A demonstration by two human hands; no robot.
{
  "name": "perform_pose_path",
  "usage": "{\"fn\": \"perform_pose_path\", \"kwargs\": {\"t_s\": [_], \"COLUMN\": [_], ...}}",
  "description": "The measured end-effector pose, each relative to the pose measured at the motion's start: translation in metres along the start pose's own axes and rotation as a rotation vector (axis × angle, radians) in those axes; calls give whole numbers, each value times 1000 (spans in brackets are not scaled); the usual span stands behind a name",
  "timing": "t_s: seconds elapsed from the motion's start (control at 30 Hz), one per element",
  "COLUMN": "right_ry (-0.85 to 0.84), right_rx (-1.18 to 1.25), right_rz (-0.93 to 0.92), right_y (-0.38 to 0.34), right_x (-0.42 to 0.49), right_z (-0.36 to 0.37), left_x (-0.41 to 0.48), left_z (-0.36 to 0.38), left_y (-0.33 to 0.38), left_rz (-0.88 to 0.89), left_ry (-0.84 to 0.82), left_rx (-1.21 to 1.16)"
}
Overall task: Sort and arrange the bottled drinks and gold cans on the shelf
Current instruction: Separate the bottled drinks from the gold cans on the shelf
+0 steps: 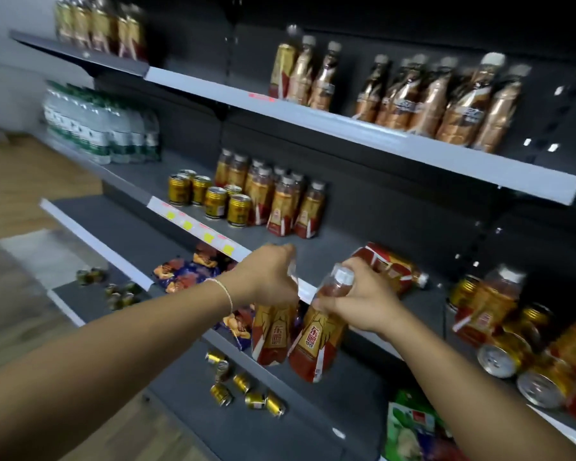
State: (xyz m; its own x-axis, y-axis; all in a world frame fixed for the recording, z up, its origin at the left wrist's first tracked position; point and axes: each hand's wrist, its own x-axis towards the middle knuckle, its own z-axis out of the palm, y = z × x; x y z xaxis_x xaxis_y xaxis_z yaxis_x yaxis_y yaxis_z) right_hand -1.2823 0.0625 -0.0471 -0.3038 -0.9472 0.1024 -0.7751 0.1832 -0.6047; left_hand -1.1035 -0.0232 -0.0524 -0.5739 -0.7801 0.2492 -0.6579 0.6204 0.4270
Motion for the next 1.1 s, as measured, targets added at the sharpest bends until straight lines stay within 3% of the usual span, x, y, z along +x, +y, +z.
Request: {"fn": "perform_pose_path", "kwargs": {"t_s": [0.37,0.6,0.77,1.1], "right_ry": [-97,-42,3,234], "right_rx": [151,253,352,292], "right_rz": [-99,-114,-103,21], "right_y": [-59,-69,-61,-33], "right_x": [117,208,261,323], "right_z": [62,61,56,62], "left_x": [39,103,149,242], "left_z": [-35,-67,-75,-48], "left_y": [-105,-140,-153,-174], "left_rz": [-180,-209,-241,-68], "left_ry": [52,91,171,147], "left_rx": [13,65,-62,-101]}}
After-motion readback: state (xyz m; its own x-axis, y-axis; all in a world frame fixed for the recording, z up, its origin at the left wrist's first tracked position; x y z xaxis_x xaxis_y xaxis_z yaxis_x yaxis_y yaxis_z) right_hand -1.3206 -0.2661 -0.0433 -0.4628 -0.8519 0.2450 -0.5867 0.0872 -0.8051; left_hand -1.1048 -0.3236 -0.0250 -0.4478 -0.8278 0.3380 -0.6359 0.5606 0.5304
